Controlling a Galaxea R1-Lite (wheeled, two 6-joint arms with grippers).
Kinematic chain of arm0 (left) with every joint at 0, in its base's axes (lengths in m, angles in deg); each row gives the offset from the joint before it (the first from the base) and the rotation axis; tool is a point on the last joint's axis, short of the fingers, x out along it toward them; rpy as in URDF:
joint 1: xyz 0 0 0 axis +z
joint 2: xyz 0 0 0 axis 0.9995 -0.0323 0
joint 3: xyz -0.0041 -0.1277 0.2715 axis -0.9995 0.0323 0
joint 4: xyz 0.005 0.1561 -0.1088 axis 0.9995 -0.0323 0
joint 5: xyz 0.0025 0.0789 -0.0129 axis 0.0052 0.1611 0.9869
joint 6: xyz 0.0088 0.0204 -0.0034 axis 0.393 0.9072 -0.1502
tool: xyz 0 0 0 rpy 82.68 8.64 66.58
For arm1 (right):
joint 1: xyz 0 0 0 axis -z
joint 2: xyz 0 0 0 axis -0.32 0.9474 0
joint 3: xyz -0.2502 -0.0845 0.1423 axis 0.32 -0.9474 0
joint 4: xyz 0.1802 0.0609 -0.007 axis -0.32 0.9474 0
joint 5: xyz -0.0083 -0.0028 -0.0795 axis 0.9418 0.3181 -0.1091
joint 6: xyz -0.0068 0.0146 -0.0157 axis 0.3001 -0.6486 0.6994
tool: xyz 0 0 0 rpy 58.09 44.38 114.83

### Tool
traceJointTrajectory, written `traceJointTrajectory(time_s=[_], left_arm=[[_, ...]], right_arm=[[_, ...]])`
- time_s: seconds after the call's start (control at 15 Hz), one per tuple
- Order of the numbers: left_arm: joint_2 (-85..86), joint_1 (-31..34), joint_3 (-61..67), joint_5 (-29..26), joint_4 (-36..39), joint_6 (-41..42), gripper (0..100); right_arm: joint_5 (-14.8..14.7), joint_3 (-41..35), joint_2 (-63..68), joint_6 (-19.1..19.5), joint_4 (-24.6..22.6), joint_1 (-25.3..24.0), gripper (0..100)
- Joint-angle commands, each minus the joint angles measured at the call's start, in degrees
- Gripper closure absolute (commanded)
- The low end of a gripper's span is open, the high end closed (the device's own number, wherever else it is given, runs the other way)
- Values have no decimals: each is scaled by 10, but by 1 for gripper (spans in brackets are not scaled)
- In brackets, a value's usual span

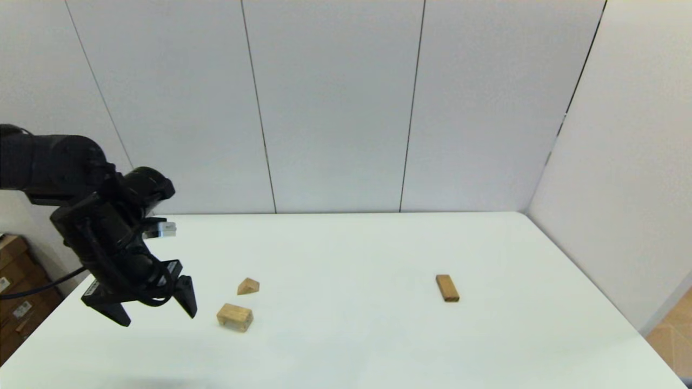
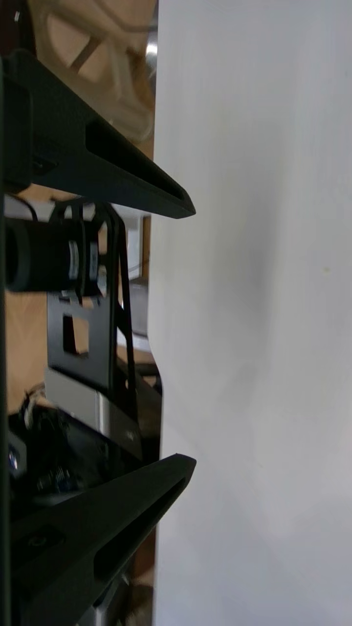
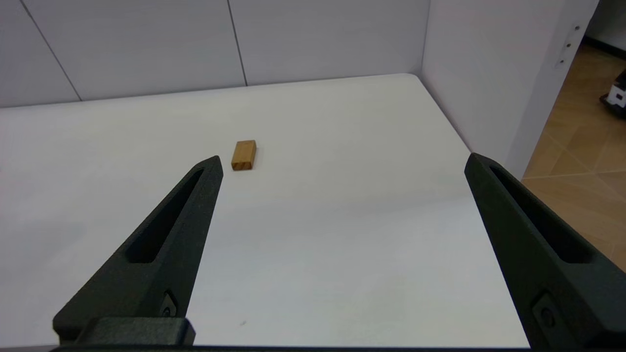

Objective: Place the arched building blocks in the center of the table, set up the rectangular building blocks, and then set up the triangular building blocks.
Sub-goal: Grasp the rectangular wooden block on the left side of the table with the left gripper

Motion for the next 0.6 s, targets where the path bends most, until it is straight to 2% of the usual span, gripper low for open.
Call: traceJointTrajectory(time_s=[0.07, 0.33, 0.4, 0.6], left_arm=[[-51, -23, -31, 1, -3, -43, 0], [-71, -23, -83, 0, -8, -6, 0], [-70, -22, -87, 0, -19, 43, 0], [-70, -19, -107, 4, -84, 315, 0]], right_arm=[[0, 0, 1, 0, 0, 0, 0], [0, 0, 1, 0, 0, 0, 0], [0, 0, 1, 0, 0, 0, 0], [0, 0, 1, 0, 0, 0, 0]])
